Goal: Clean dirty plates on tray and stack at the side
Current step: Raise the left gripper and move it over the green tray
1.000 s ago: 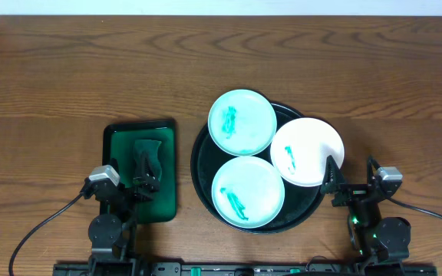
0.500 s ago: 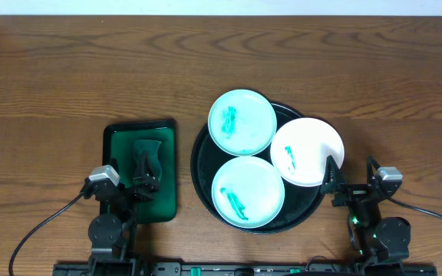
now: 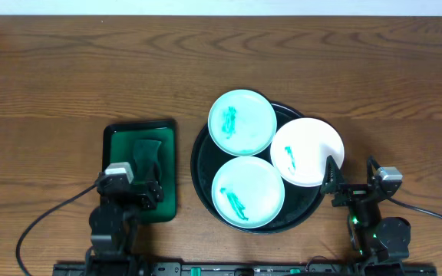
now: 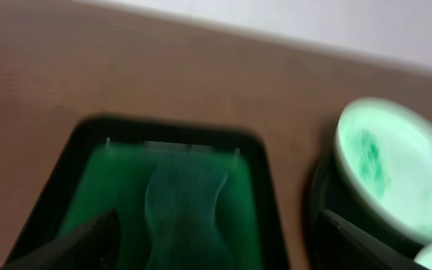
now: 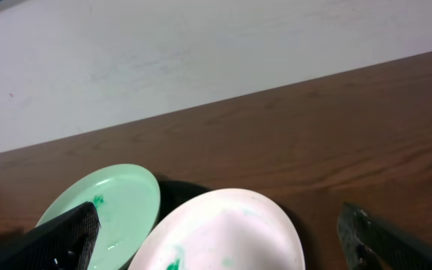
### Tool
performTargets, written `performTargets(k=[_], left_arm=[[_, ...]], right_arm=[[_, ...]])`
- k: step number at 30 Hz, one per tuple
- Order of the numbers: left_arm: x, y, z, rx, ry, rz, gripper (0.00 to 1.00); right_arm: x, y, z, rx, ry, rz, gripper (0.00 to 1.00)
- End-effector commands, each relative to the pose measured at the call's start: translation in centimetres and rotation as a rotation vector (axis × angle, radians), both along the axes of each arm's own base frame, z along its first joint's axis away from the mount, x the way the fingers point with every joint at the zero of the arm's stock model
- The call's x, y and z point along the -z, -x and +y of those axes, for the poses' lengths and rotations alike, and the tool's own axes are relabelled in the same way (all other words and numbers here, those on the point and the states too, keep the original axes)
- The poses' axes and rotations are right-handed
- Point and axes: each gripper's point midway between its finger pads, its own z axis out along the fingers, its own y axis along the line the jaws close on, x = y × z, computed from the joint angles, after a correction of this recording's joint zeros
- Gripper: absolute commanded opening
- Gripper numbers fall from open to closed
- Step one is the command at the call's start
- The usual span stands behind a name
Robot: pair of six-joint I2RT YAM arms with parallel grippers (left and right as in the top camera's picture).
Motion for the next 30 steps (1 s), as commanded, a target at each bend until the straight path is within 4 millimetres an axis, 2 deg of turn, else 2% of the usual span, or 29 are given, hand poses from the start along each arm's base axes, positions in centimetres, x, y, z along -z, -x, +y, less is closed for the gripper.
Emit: performTargets(k=[1,6,10,18,24,30], left_arm=[[-2.4,0.1,-0.1,0.042,-0.08,0.038,0.82],[-3.0,0.4,-0.1,0.048,-0.08,0.222,0.82],[-4.5,0.6,-0.2,0.059,-0.079,0.375,0.82],[-7.1,0.1,-1.2,0.108,-0.086,0.571,0.82],[-6.7,0.7,-2.3,0.156,-0.089,0.771,0.82],[-5.3,0.3,-3.3,0.133,-0.046,0.888,0.82]], right_arm=[[0.0,0.1,0.3,-0.013,0.018,-0.003,0.99],[0.0,0.1,0.3,-0.014,0.018,-0.003,0.99],[0.0,0.1,0.3,-0.013,0.018,-0.003,0.99],[0.0,0.1,0.3,-0.013,0.018,-0.003,0.99],[0.0,0.1,0.3,-0.014,0.018,-0.003,0.99],[0.0,0.1,0.3,-0.014,0.018,-0.003,0.99]])
